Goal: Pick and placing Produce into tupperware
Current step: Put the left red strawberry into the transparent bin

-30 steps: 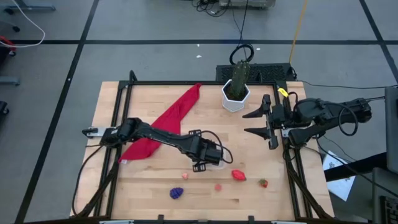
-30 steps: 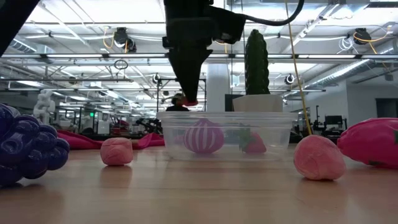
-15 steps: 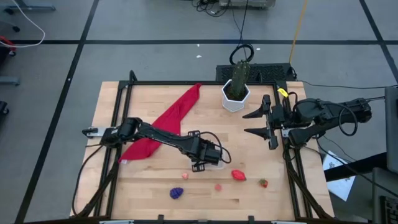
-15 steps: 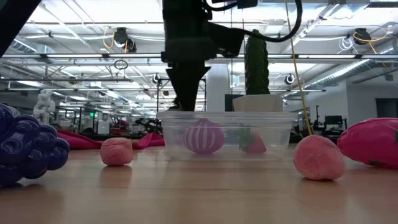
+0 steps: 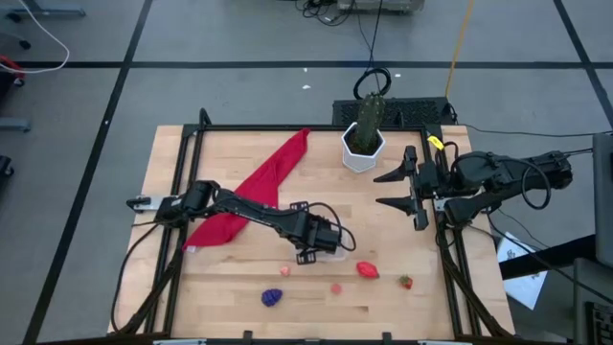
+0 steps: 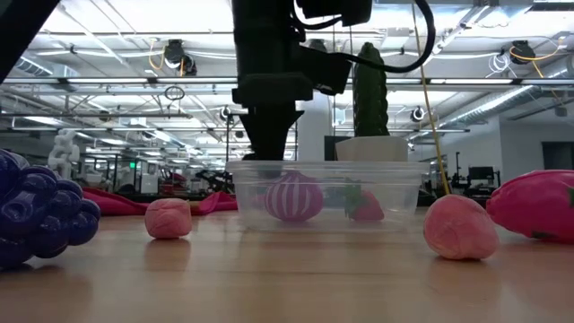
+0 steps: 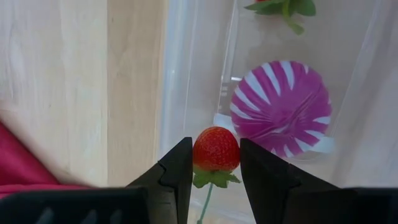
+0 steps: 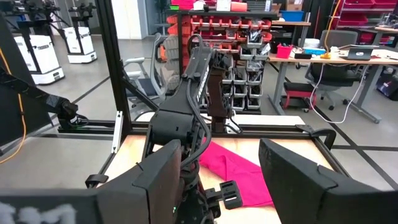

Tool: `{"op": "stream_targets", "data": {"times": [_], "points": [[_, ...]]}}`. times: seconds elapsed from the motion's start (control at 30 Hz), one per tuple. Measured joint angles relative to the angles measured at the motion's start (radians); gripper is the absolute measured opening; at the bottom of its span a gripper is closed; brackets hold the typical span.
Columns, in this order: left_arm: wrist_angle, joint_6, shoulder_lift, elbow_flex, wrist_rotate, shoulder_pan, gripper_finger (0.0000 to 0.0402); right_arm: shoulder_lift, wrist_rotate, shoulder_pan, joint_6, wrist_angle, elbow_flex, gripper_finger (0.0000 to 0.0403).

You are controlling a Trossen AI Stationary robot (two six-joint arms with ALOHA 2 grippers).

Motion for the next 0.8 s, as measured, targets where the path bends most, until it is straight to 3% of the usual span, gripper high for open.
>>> {"op": "stream_targets", "data": {"times": [0.8], "points": [[0.000,-0.032,0.000,0.000,0.003,-0.004,0.0120,0.000,0.000,0.000,0.000,0.000,0.000,0.0208]]}}
